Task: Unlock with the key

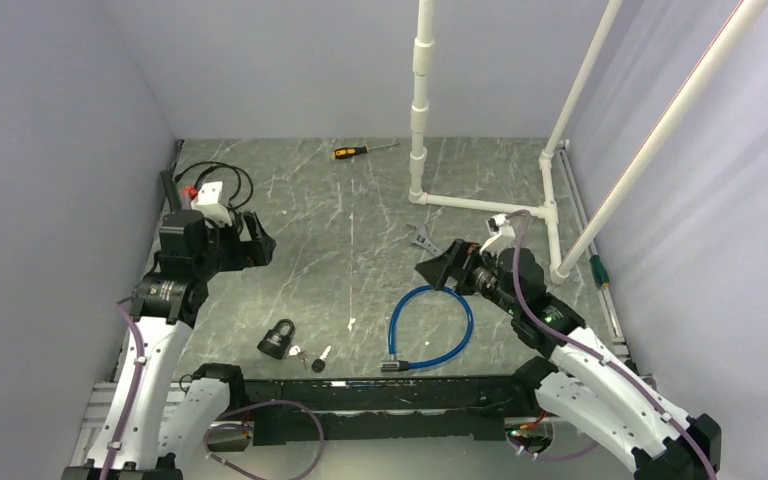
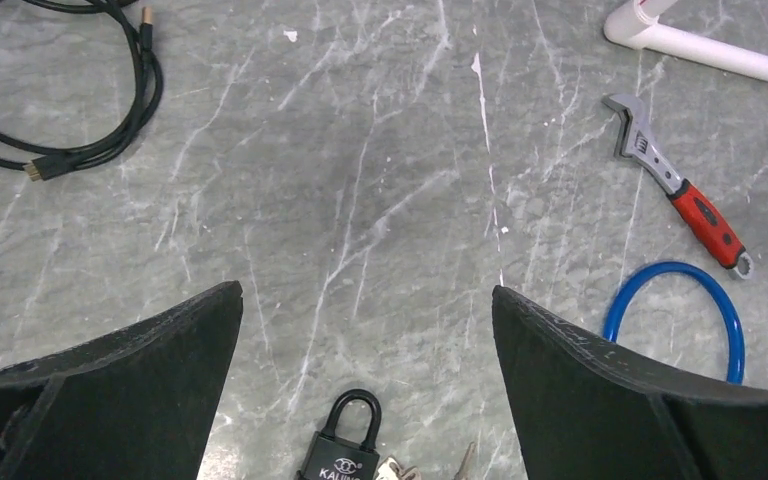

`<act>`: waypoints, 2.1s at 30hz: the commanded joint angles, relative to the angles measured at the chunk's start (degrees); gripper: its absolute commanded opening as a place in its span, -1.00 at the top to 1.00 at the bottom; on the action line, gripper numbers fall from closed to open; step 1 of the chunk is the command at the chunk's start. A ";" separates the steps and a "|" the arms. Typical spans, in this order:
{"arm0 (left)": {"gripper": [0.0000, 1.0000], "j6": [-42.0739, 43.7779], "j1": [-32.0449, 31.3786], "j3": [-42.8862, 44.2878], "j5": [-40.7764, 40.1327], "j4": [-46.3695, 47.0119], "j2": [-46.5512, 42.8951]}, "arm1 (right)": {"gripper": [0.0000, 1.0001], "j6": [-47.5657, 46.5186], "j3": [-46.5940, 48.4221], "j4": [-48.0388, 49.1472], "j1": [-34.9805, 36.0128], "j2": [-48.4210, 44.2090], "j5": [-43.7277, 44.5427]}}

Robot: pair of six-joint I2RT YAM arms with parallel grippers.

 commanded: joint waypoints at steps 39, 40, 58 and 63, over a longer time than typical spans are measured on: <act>-0.31 -17.89 -58.19 20.74 -18.72 -0.03 53.17 | -0.87 48.61 0.00 -39.73 31.88 8.55 34.83; -0.31 -17.95 -58.69 22.53 -19.38 -1.02 55.16 | -0.87 49.06 0.05 -40.47 32.22 8.20 35.10; 0.07 -23.09 -60.74 20.42 -20.58 2.23 64.21 | -0.86 51.85 -0.83 -45.21 33.80 3.97 36.72; 0.62 -26.25 -60.68 16.84 -19.97 5.80 63.44 | -0.86 51.42 -0.74 -45.28 33.87 5.10 36.53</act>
